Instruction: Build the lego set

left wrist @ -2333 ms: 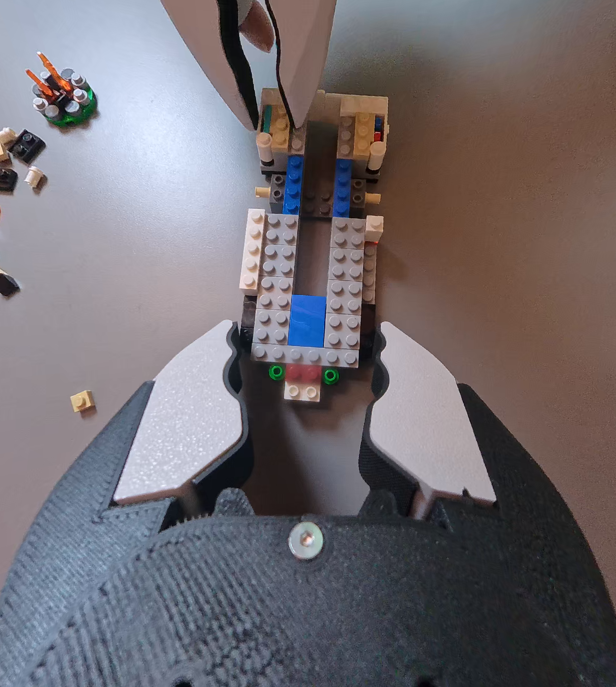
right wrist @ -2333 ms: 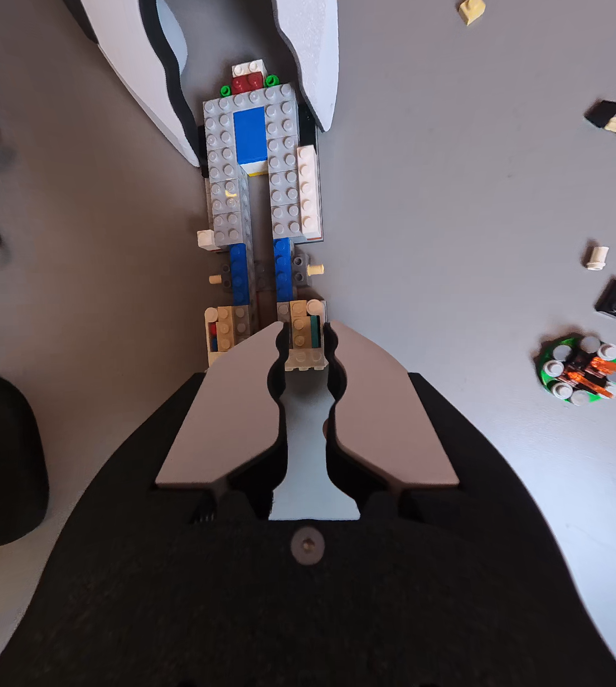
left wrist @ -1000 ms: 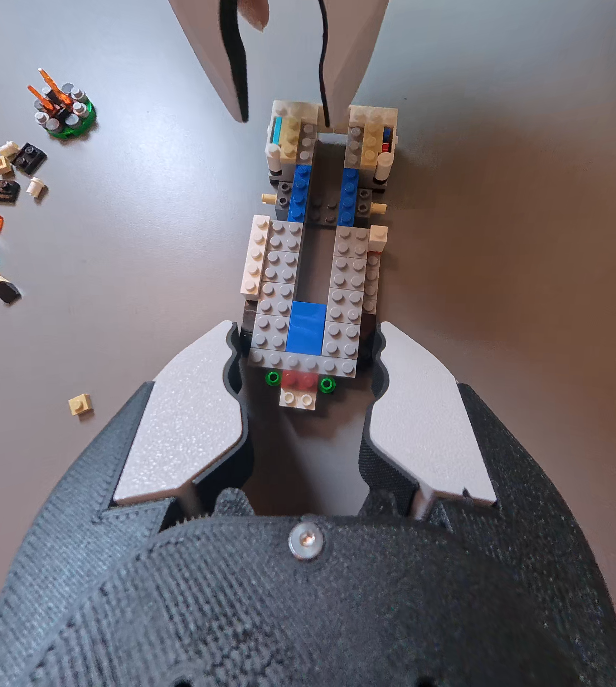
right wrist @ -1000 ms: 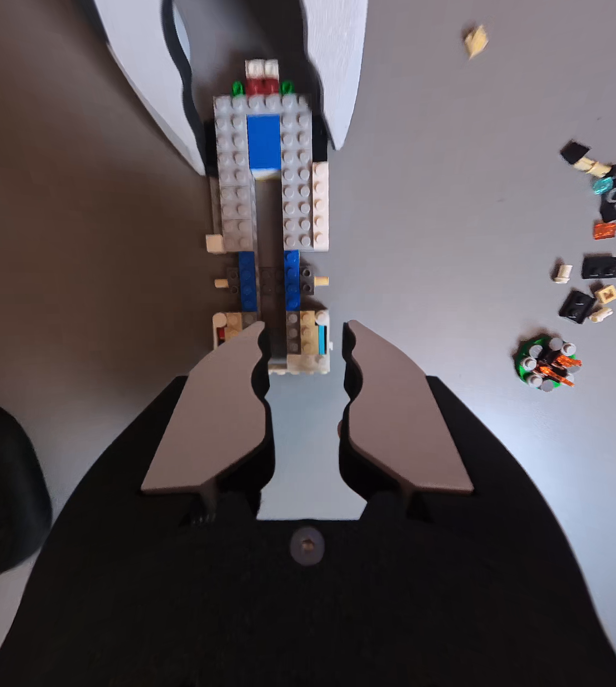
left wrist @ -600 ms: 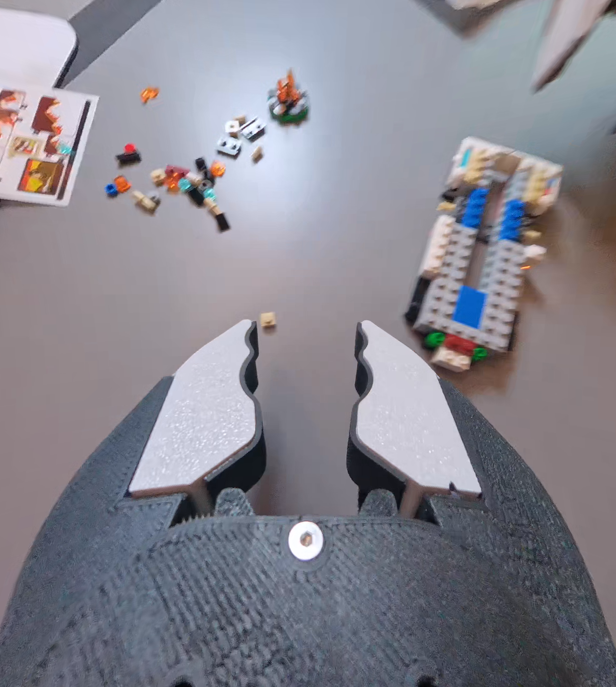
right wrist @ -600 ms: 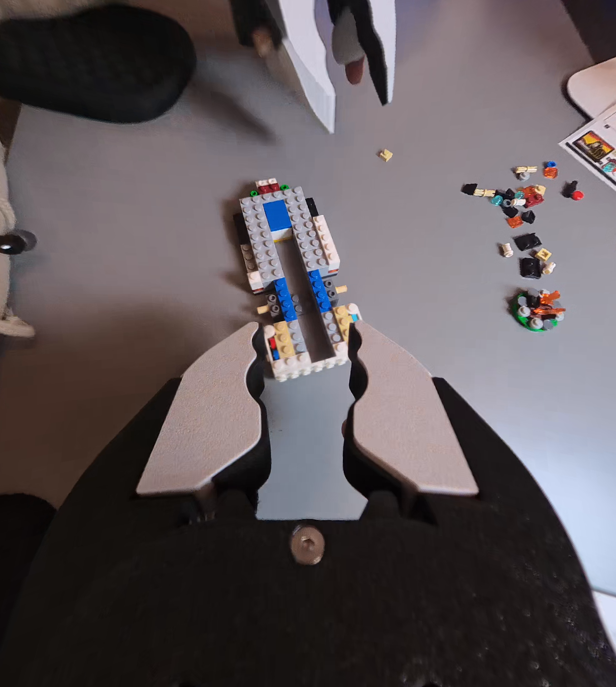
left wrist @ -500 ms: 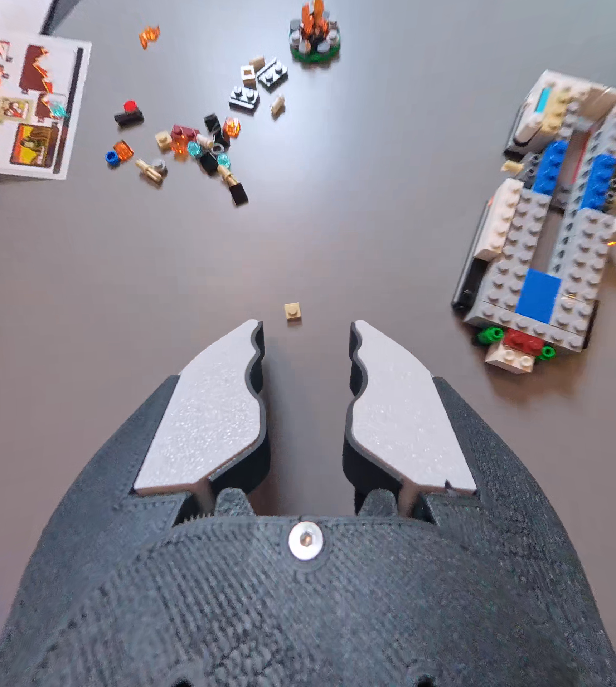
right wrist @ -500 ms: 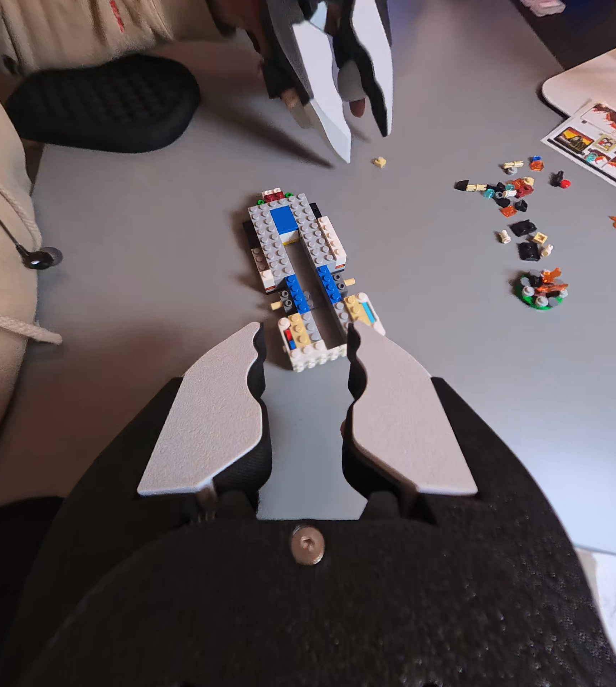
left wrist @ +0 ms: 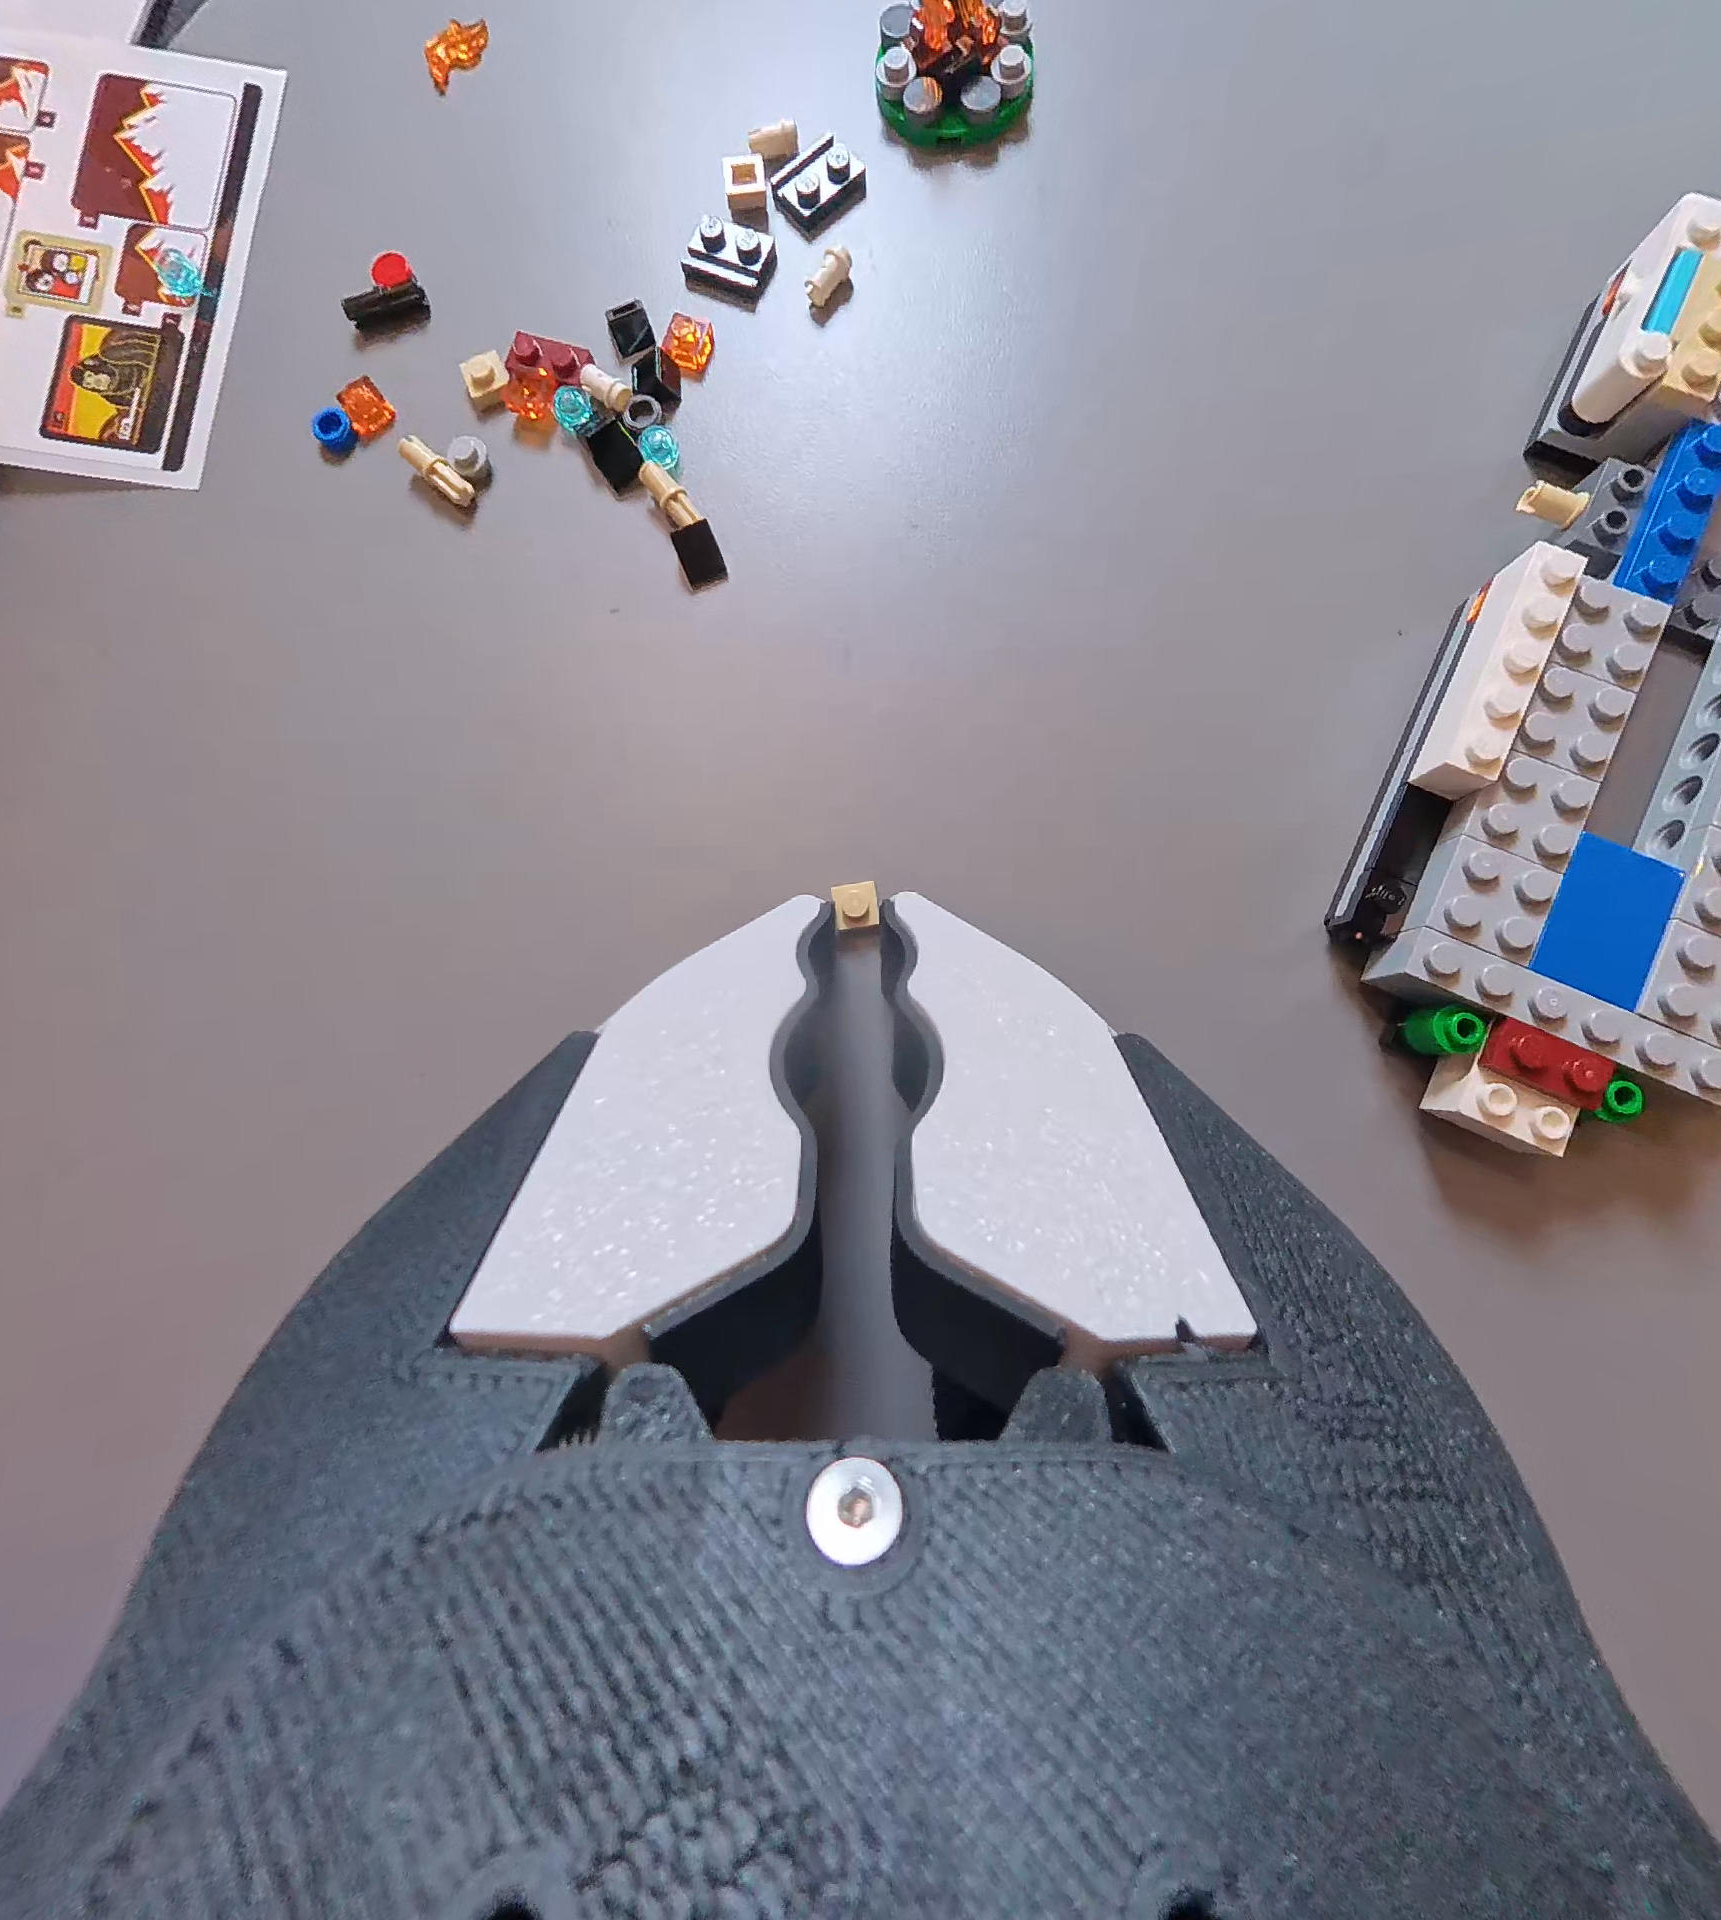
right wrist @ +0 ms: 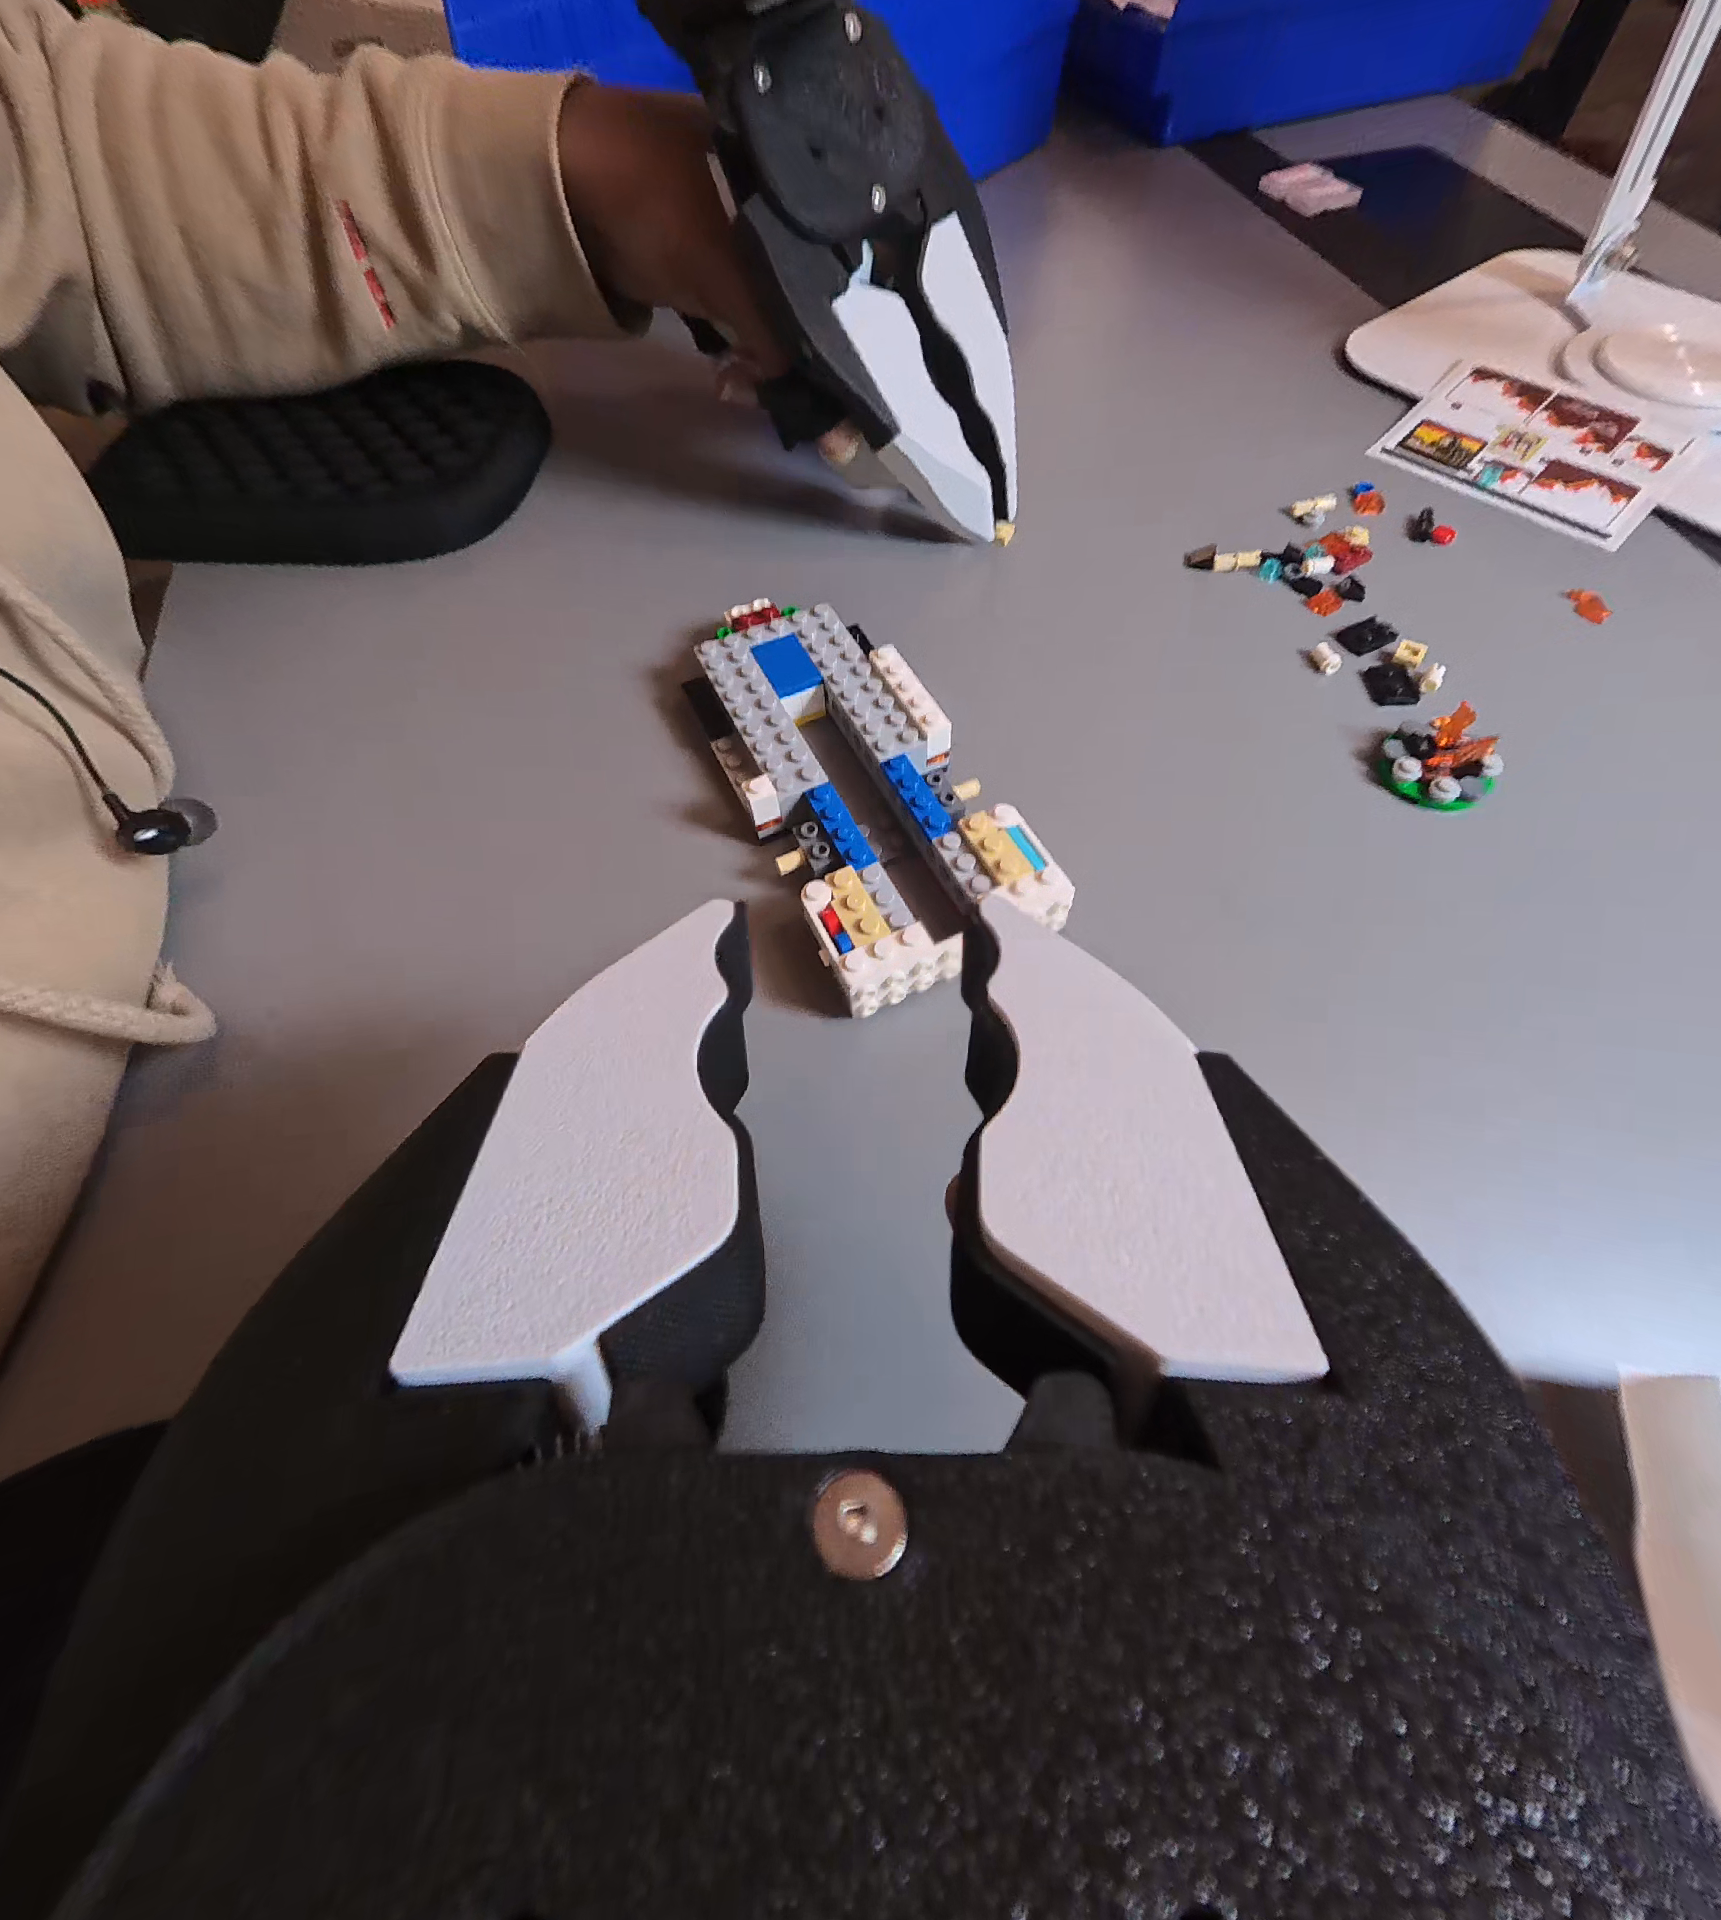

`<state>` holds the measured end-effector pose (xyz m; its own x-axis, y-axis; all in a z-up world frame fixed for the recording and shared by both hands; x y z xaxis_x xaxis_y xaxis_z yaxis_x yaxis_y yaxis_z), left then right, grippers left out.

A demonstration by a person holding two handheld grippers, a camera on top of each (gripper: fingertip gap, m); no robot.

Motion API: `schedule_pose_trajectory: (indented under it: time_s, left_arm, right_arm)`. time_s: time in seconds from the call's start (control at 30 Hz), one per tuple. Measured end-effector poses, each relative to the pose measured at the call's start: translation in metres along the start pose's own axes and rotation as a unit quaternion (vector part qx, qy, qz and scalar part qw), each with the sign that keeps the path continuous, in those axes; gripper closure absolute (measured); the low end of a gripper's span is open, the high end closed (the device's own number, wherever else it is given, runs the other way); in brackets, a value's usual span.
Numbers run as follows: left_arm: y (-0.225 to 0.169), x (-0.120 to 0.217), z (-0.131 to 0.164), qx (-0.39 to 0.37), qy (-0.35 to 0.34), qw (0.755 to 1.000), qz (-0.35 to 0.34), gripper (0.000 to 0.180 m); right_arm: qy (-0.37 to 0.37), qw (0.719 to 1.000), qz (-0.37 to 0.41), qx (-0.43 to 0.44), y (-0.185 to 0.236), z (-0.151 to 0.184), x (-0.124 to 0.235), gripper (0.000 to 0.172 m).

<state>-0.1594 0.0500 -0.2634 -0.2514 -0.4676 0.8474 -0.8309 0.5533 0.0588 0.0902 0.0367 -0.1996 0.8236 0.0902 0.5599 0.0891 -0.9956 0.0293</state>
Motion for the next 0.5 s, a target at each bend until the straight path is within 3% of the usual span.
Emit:
schedule_pose_trajectory:
  time_s: [0.1, 0.23, 0.5]
  left_arm:
    - [0.000, 0.000, 0.000, -0.007, -0.002, 1.000, -0.006, 0.173]
    - [-0.002, 0.000, 0.000, -0.010, -0.005, 1.000, -0.004, 0.173]
    - [-0.020, 0.014, -0.009, -0.020, -0.041, 0.999, 0.015, 0.173]
  right_arm:
    - [-0.061, 0.996, 0.058, 0.007, -0.011, -0.025, 0.002, 0.131]
    - [-0.170, 0.972, 0.163, -0.007, -0.035, -0.075, 0.011, 0.127]
    - [-0.255, 0.943, 0.214, 0.018, -0.046, -0.152, -0.005, 0.120]
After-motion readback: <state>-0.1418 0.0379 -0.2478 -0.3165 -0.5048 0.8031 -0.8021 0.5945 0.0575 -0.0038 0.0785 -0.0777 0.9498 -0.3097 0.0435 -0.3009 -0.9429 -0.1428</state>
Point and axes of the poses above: each gripper's, where its closed fingertips meet, x back along the fingers, z out of its underside, y = z × x across the jaws, the point moved 3 cm from there along x, back along the fingers, and after that the axes turned 8 degrees about y, right-handed, at the moved point
